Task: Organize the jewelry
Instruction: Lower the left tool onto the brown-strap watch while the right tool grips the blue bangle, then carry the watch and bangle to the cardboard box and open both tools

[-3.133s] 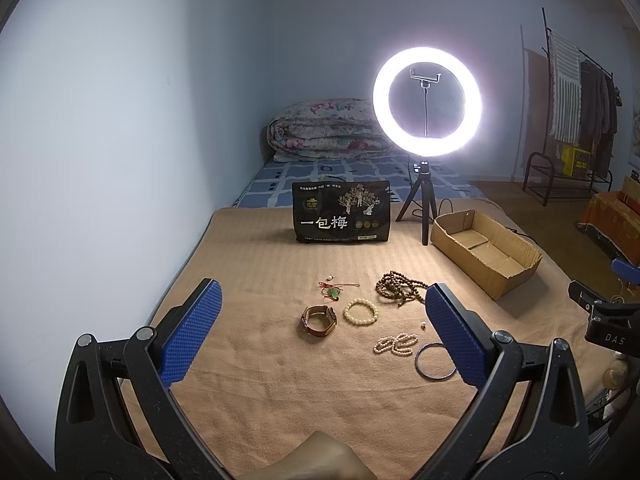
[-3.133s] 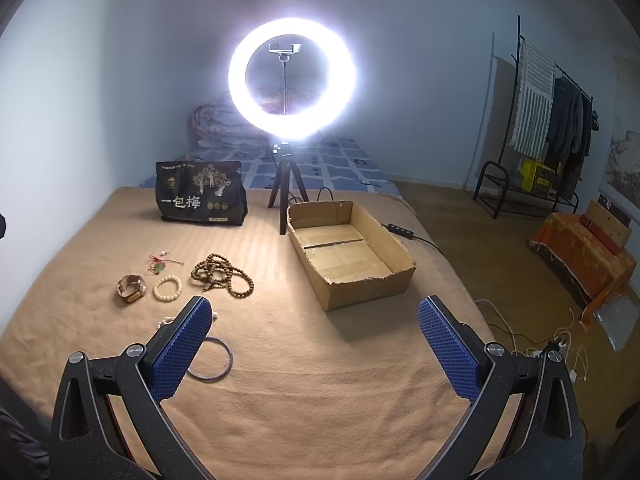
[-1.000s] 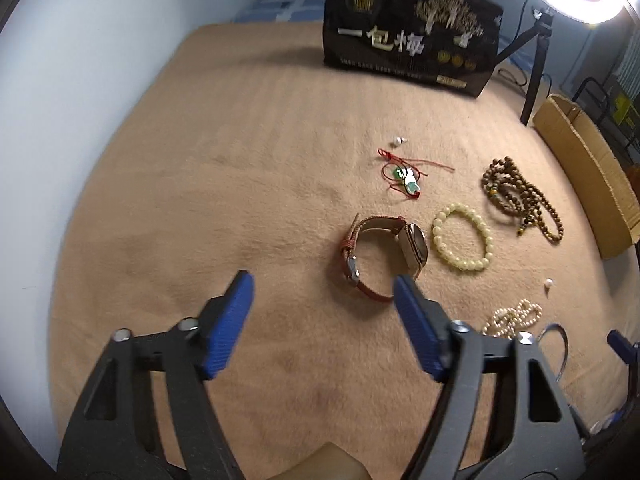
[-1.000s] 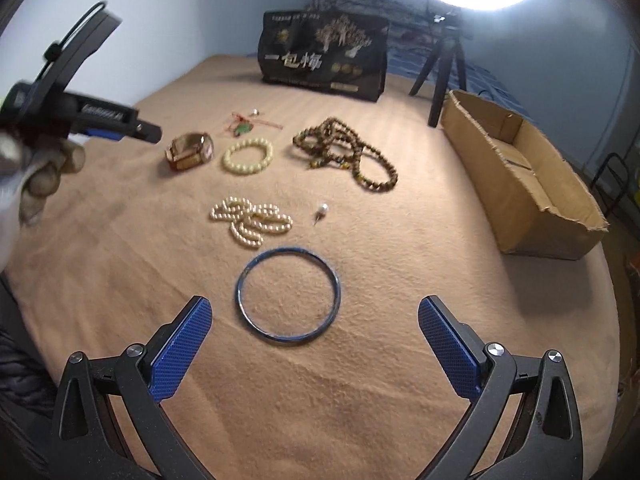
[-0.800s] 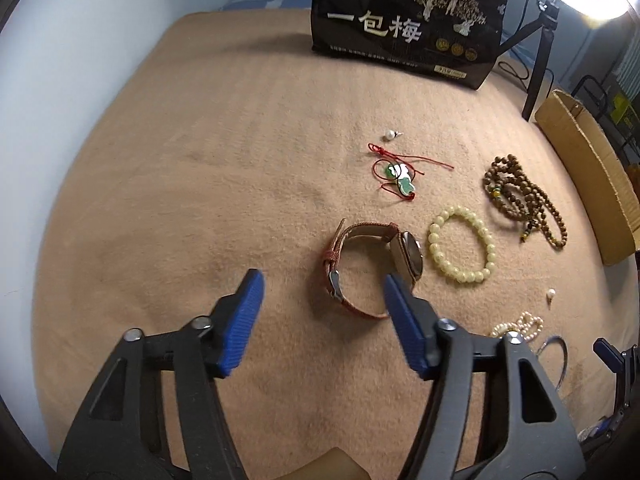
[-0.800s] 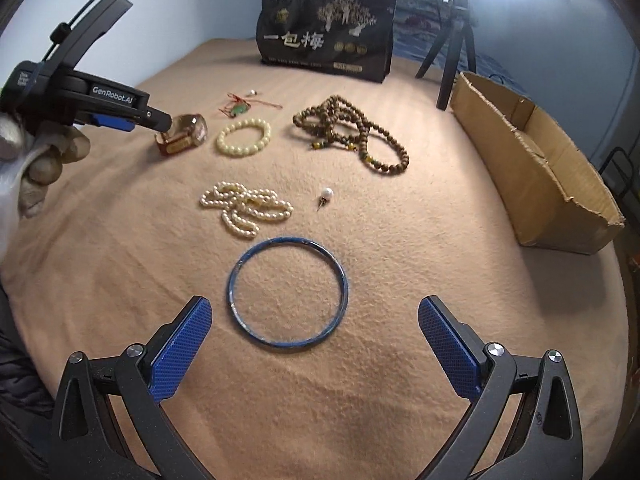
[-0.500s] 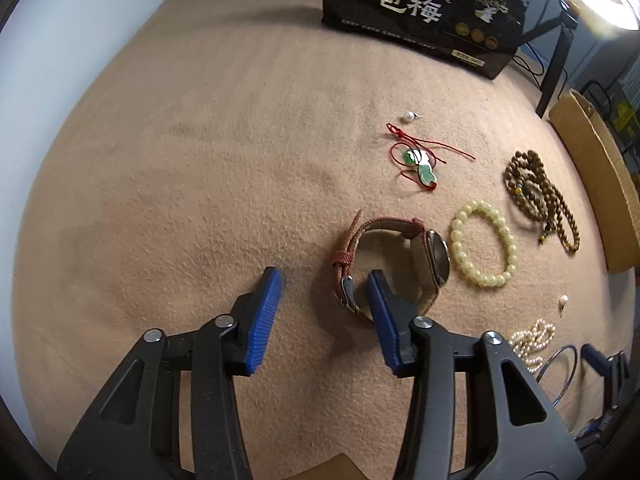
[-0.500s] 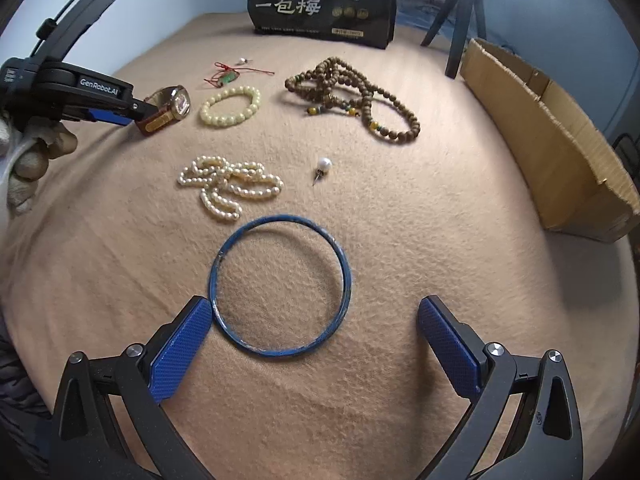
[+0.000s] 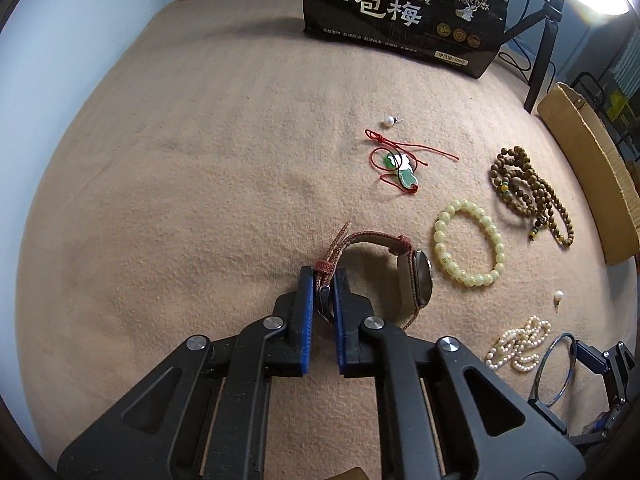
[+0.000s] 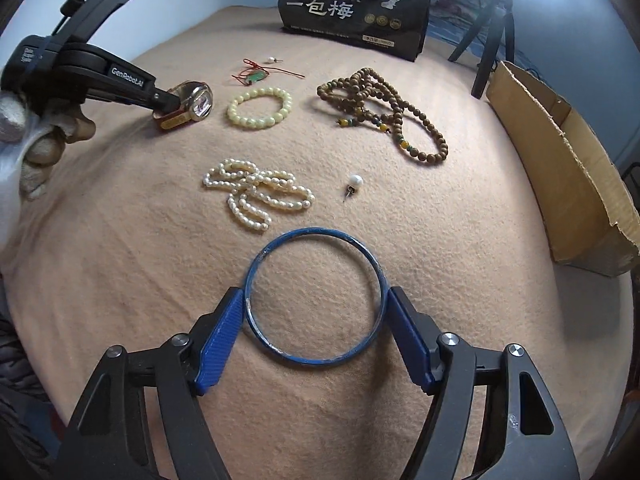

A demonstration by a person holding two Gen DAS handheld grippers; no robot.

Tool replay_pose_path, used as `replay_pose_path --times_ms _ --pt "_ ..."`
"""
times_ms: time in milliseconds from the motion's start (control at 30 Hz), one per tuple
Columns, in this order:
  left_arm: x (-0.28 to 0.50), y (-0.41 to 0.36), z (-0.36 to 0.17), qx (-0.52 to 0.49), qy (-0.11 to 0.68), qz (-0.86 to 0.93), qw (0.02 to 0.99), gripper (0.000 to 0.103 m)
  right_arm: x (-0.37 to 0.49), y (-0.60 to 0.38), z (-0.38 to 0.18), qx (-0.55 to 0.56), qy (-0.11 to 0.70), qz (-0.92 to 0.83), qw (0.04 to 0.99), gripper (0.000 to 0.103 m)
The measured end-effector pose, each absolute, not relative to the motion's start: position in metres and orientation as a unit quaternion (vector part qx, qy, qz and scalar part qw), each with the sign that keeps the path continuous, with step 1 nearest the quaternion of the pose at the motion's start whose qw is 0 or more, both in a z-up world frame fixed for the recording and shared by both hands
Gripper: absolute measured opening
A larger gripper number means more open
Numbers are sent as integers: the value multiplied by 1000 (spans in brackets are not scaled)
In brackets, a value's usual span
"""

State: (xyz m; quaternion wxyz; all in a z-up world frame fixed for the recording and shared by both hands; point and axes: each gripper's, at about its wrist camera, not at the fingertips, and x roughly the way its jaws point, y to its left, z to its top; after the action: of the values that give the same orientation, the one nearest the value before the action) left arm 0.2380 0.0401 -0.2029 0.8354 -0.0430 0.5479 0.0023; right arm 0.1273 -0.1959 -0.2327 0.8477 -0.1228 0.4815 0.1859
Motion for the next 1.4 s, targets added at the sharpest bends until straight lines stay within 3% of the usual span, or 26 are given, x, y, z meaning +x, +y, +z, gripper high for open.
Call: replay_pose_path --times_ms 567,933,1400 --pt "230 28 -140 -68 490 -20 869 7 131 -223 -155 -101 404 170 893 71" --pt "253 -53 -99 -53 460 -81 883 7 162 -303 -122 -73 391 92 913 71" --pt "307 -167 -103 -47 462 -149 873 7 201 -378 -127 -50 399 27 915 71"
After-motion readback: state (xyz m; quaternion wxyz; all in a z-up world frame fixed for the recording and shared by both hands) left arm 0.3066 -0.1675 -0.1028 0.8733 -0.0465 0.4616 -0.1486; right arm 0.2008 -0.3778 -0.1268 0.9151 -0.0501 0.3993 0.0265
